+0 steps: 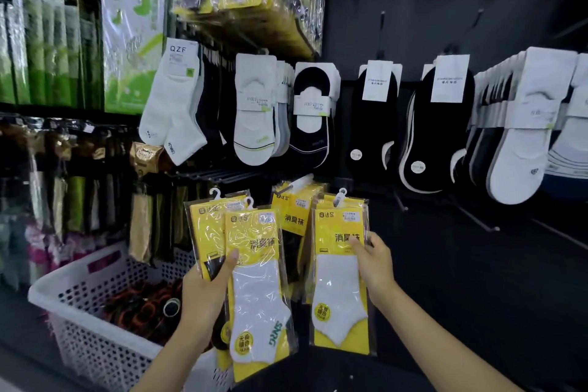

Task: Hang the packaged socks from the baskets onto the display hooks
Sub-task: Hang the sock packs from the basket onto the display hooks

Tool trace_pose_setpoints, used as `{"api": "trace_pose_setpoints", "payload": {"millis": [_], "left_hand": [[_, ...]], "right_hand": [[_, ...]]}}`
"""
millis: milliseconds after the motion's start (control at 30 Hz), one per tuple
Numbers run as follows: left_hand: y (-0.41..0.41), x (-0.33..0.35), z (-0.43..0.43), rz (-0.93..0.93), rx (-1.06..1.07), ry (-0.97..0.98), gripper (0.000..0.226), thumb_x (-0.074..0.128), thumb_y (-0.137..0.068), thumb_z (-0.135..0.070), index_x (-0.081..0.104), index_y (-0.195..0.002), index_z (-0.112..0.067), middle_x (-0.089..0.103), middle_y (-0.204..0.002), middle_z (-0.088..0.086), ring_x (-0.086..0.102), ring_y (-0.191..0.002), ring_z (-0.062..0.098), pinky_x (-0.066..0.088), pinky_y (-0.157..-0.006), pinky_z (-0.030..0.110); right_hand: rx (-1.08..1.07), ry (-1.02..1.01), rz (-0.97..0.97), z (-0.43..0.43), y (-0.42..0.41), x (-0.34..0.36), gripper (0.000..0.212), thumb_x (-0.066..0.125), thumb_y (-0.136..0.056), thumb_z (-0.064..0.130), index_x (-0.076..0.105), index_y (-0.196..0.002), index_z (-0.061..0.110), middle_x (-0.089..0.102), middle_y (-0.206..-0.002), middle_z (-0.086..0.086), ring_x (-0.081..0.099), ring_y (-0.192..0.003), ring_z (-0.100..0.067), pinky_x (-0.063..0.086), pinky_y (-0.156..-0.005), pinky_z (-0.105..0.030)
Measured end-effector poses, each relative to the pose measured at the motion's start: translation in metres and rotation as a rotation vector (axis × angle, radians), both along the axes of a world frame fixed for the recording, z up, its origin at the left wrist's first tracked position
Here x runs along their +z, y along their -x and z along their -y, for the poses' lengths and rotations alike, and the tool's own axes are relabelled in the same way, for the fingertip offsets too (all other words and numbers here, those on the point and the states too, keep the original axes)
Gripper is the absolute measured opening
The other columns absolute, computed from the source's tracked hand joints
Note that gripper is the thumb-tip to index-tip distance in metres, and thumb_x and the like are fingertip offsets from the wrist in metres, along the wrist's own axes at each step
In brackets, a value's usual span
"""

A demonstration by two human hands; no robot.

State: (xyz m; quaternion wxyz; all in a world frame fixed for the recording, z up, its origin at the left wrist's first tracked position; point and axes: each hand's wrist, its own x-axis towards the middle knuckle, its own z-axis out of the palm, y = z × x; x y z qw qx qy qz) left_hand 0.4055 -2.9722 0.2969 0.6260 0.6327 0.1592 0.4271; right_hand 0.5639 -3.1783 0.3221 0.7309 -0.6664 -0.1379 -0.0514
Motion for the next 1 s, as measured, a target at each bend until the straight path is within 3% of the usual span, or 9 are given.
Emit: {"api": "trace_pose_setpoints", "payload": {"millis": [100, 200, 333, 400, 567, 733, 833, 900, 1000], "left_hand": [[0.0, -0.001, 0.004, -0.011, -0.004, 0.02, 0.032, 0.068, -0.082, -0.033, 0.054, -0.06, -0.015, 0.047, -0.039, -0.012, 0.043, -0.037, -0.003, 0.034, -0.057, 0.025], [0.001, -0.004, 0.012, -0.029, -0.017, 0.055, 0.041, 0.069, -0.08, -0.035, 0.045, -0.057, -0.013, 0.039, -0.037, -0.011, 0.037, -0.036, 0.0, 0.032, -0.055, 0.026], [0.003, -0.007, 0.026, -0.046, -0.028, 0.065, 0.021, 0.071, -0.079, -0.035, 0.06, -0.064, -0.025, 0.06, -0.048, -0.015, 0.052, -0.056, 0.001, 0.036, -0.059, 0.02], [0.004, -0.005, 0.037, -0.048, -0.052, 0.091, 0.013, 0.071, -0.08, -0.035, 0.062, -0.071, -0.032, 0.064, -0.054, -0.019, 0.056, -0.066, -0.001, 0.036, -0.06, 0.016], [0.001, -0.005, 0.063, -0.09, -0.178, 0.11, 0.018, 0.074, -0.076, -0.036, 0.067, -0.076, -0.019, 0.065, -0.057, -0.012, 0.06, -0.054, -0.001, 0.042, -0.057, 0.019], [0.001, -0.003, 0.08, -0.062, -0.242, 0.106, 0.015, 0.074, -0.076, -0.033, 0.071, -0.082, -0.02, 0.073, -0.072, -0.008, 0.068, -0.064, 0.003, 0.047, -0.05, 0.011], [0.008, 0.0, 0.074, -0.135, -0.182, 0.056, 0.039, 0.062, -0.085, -0.045, 0.055, -0.052, -0.025, 0.042, -0.037, -0.006, 0.04, -0.032, 0.008, 0.031, -0.041, 0.012], [0.012, 0.002, 0.065, -0.177, -0.116, 0.042, 0.045, 0.057, -0.085, -0.049, 0.048, -0.055, -0.017, 0.022, -0.036, -0.01, 0.023, -0.031, 0.005, 0.024, -0.04, 0.016], [0.016, 0.005, 0.051, -0.203, -0.052, 0.035, 0.051, 0.056, -0.085, -0.052, 0.034, -0.056, -0.016, 0.018, -0.036, -0.011, 0.019, -0.031, 0.004, 0.026, -0.042, 0.021]], "right_hand": [[-0.106, -0.05, -0.131, -0.004, -0.015, -0.005, 0.014, 0.069, -0.086, 0.019, 0.065, -0.087, 0.006, 0.069, -0.096, -0.02, 0.064, -0.087, -0.027, 0.051, -0.079, -0.039], [-0.214, -0.088, -0.281, 0.001, -0.021, -0.014, 0.019, 0.076, -0.081, 0.021, 0.066, -0.092, 0.01, 0.067, -0.098, -0.011, 0.062, -0.092, -0.024, 0.053, -0.086, -0.038], [-0.304, -0.073, -0.319, 0.014, -0.005, -0.028, 0.023, 0.07, -0.085, 0.016, 0.063, -0.104, 0.006, 0.065, -0.104, -0.011, 0.059, -0.084, -0.018, 0.049, -0.076, -0.032], [-0.168, -0.057, -0.297, 0.016, 0.01, -0.029, 0.018, 0.065, -0.089, 0.019, 0.062, -0.103, 0.008, 0.066, -0.102, -0.01, 0.062, -0.086, -0.019, 0.051, -0.075, -0.03], [0.255, 0.062, -0.153, 0.013, 0.057, -0.019, 0.024, 0.063, -0.09, 0.033, 0.063, -0.11, 0.019, 0.069, -0.106, 0.0, 0.068, -0.096, -0.015, 0.055, -0.078, -0.024], [0.238, 0.02, -0.087, 0.015, 0.078, -0.01, 0.016, 0.067, -0.087, 0.022, 0.068, -0.097, 0.01, 0.074, -0.097, -0.008, 0.071, -0.092, -0.024, 0.056, -0.086, -0.039], [0.14, -0.087, -0.087, 0.024, 0.077, -0.009, 0.009, 0.062, -0.091, 0.016, 0.066, -0.094, 0.009, 0.075, -0.092, -0.008, 0.072, -0.085, -0.022, 0.058, -0.08, -0.037], [0.054, -0.125, -0.089, 0.03, 0.073, -0.007, 0.009, 0.058, -0.094, 0.014, 0.066, -0.089, 0.011, 0.074, -0.09, -0.01, 0.071, -0.081, -0.022, 0.057, -0.077, -0.037], [-0.044, -0.129, -0.066, 0.037, 0.061, 0.001, 0.011, 0.056, -0.094, 0.012, 0.064, -0.087, 0.011, 0.072, -0.092, -0.015, 0.068, -0.084, -0.027, 0.054, -0.08, -0.043]]}}
